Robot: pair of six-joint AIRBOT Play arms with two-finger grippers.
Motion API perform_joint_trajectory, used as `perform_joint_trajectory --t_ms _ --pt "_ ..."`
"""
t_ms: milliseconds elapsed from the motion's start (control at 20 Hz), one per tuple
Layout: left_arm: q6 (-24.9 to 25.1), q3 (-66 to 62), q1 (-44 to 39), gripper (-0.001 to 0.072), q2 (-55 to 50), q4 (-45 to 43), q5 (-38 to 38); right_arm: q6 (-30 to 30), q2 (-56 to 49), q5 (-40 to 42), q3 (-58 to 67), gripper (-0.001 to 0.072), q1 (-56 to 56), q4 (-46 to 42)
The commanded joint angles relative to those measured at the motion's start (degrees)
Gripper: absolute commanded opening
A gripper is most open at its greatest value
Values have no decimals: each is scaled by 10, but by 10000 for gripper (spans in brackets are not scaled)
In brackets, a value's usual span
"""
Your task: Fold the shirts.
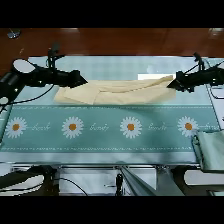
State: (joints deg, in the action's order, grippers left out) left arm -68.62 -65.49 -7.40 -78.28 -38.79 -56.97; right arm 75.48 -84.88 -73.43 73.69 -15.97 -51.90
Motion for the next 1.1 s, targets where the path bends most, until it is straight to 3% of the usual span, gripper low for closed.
perform_joint_trajectory --t_ms 0,200,350,600,750,900,1050 --pt "19 -17 -45 24 -11 20 11 6 172 -19 -53 25 1 -62" --pt "-30 -91 -147 24 -95 19 30 44 362 -54 -115 25 1 -57" --pt "-59 -179 -240 23 -186 19 30 76 447 -84 -121 25 1 -53" --pt "-140 -286 -380 23 -312 20 13 94 499 -106 -121 25 1 -47" --pt "-146 -289 -448 25 -331 33 5 94 498 -102 -121 25 1 -41" --pt "-146 -300 -445 25 -328 33 -19 99 498 -91 -121 25 1 -39" --pt "-147 -319 -351 24 -313 33 -79 104 496 -90 -121 26 1 -27"
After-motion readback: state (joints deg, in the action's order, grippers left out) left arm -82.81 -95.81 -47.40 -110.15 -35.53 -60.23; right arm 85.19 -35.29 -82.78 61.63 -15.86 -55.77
